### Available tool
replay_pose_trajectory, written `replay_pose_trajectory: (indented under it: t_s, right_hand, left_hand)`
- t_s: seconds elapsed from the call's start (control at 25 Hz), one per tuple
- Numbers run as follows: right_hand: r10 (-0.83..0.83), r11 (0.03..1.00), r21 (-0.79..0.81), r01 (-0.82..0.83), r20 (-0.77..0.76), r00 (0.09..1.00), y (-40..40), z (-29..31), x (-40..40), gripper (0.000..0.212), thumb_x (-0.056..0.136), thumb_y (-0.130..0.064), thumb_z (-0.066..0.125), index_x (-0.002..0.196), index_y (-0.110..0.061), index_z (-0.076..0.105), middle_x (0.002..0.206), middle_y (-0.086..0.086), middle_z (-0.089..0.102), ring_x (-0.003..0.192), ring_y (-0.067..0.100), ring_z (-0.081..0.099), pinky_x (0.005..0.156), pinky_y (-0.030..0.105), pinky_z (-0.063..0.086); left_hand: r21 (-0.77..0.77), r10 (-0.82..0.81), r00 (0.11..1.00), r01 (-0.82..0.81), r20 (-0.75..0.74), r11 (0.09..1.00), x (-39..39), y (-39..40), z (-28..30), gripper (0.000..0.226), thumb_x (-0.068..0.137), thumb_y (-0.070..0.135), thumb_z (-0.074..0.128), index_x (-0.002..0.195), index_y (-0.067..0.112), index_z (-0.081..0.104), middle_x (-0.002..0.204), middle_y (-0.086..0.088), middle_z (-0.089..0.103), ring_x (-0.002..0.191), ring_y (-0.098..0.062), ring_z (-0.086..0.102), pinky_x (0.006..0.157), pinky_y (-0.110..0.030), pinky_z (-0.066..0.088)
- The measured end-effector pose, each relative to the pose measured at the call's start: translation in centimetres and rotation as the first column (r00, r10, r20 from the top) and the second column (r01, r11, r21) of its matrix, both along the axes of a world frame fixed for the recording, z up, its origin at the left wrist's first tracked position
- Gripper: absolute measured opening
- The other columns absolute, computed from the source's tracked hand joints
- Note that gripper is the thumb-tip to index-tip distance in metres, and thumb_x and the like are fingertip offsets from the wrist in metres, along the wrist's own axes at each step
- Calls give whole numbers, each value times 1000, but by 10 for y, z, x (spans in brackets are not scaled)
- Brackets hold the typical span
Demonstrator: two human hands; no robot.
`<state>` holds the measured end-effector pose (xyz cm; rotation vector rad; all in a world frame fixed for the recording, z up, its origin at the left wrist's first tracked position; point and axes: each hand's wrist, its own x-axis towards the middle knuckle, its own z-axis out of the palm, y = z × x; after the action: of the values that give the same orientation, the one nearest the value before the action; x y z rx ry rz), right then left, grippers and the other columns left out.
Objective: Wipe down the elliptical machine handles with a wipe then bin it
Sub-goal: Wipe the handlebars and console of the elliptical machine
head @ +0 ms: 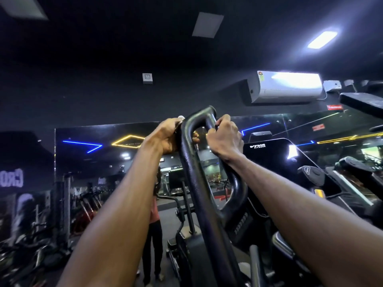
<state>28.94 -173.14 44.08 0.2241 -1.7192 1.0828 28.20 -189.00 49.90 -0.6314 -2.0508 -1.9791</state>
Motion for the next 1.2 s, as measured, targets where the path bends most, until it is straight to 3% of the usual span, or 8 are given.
replay_pose_trajectory:
  t_s: [0.12, 0.24, 0.4, 0.6, 0.8, 0.92, 1.04, 1.2]
  right_hand:
    - [-1, 1000, 13, 1, -1, 1000, 1, -4, 3, 19, 91, -19, 47, 110, -19, 49, 93, 1, 51, 80, 23, 45, 72, 35, 34]
    - [-11, 1000, 11, 10, 12, 1000, 1, -3, 5, 22, 91, -19, 48, 113, -17, 48, 93, 1, 48, 80, 23, 44, 71, 34, 33]
    - [1, 999, 32, -1, 21, 1000, 3, -6, 8, 26, 91, -18, 48, 117, -17, 48, 95, 1, 47, 81, 23, 43, 70, 33, 32]
    - [16, 999, 40, -16, 18, 1000, 5, -9, 9, 26, 92, -18, 49, 118, -17, 47, 97, 3, 49, 82, 23, 44, 70, 33, 32]
    - [43, 996, 76, -44, 13, 999, 8, -17, 10, 27, 91, -20, 49, 117, -18, 46, 100, 2, 50, 85, 23, 47, 72, 35, 34]
    - [49, 996, 78, -50, 13, 999, 10, -18, 11, 27, 92, -20, 49, 118, -17, 46, 98, 2, 48, 84, 23, 46, 71, 34, 34]
    - [51, 994, 97, -52, 10, 999, 12, -21, 11, 27, 93, -21, 49, 119, -17, 46, 99, 2, 48, 83, 23, 46, 71, 34, 33]
    - [47, 993, 112, -45, -11, 999, 14, -24, 9, 27, 94, -24, 49, 120, -16, 46, 101, 3, 49, 85, 24, 48, 70, 36, 35]
  left_hand:
    - [82, 50, 999, -50, -7, 995, -3, -17, -24, 40, 101, 34, 37, 74, 15, 58, 89, -16, 60, 95, -32, 62, 85, -46, 57]
    - [194, -48, 999, 48, -4, 980, 1, -5, -28, 60, 103, 32, 27, 82, -2, 73, 99, -28, 68, 98, -41, 66, 99, -53, 48]
    - [287, -83, 996, 85, -19, 954, 5, -2, -66, 50, 102, 27, 26, 99, -1, 67, 95, -25, 70, 88, -37, 69, 87, -45, 53]
    - [345, -120, 992, 127, -40, 930, 26, 14, -86, 51, 100, 25, 23, 93, 2, 68, 91, -22, 71, 87, -35, 68, 100, -49, 45]
    - [330, -124, 991, 133, -48, 935, 43, 20, -122, 39, 99, 26, 27, 100, 7, 61, 91, -18, 69, 75, -29, 68, 75, -39, 54]
    - [409, -10, 999, 29, -50, 912, 49, 30, -122, 42, 101, 28, 27, 97, 3, 61, 89, -19, 65, 65, -25, 63, 61, -34, 57]
    - [341, 183, 982, -159, -40, 927, 53, 36, -154, 48, 104, 35, 31, 114, 0, 62, 99, -22, 72, 75, -26, 66, 73, -39, 57]
    - [358, 329, 943, -289, -56, 888, 60, 40, -139, 39, 105, 32, 34, 101, 3, 60, 100, -24, 68, 74, -27, 61, 60, -34, 54]
